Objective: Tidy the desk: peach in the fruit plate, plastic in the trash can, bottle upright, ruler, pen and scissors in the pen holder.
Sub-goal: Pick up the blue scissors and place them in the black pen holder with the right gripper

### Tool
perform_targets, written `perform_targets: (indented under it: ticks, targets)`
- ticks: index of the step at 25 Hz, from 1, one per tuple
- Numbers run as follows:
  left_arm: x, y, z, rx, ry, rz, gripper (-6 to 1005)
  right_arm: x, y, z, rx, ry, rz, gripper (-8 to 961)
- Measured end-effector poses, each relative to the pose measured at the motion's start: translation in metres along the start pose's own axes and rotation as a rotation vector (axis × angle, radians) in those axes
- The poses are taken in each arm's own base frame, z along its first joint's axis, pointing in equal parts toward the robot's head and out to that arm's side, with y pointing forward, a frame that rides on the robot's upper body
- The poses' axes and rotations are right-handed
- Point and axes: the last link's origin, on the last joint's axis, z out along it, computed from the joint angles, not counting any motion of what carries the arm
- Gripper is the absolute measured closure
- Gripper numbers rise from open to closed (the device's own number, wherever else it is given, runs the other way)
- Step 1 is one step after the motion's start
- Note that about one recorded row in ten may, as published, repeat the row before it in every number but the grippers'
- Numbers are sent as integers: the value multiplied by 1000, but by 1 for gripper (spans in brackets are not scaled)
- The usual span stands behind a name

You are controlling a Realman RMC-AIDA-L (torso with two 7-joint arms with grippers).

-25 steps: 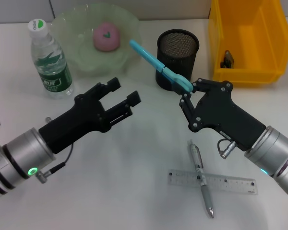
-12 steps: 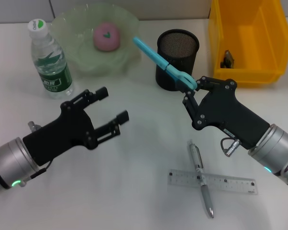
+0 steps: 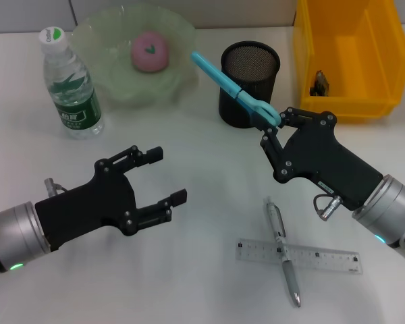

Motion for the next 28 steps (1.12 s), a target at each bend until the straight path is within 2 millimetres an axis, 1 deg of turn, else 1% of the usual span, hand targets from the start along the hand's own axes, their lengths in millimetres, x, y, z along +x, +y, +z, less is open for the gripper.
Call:
perform_targets:
  ticks: [4, 7, 20, 28]
  targets:
    - [-2, 0, -2, -9, -20, 8, 207, 0, -1, -1, 2, 2, 11, 827]
    - [-5, -1, -5, 17, -32, 2, 208, 1, -1, -1, 4, 4, 19, 826]
    - [-12, -4, -6, 65, -60, -23, 208, 1, -1, -2, 6, 6, 19, 819]
    - [-12, -5, -7, 80, -58, -26, 207, 1, -1, -2, 4, 7, 16, 815]
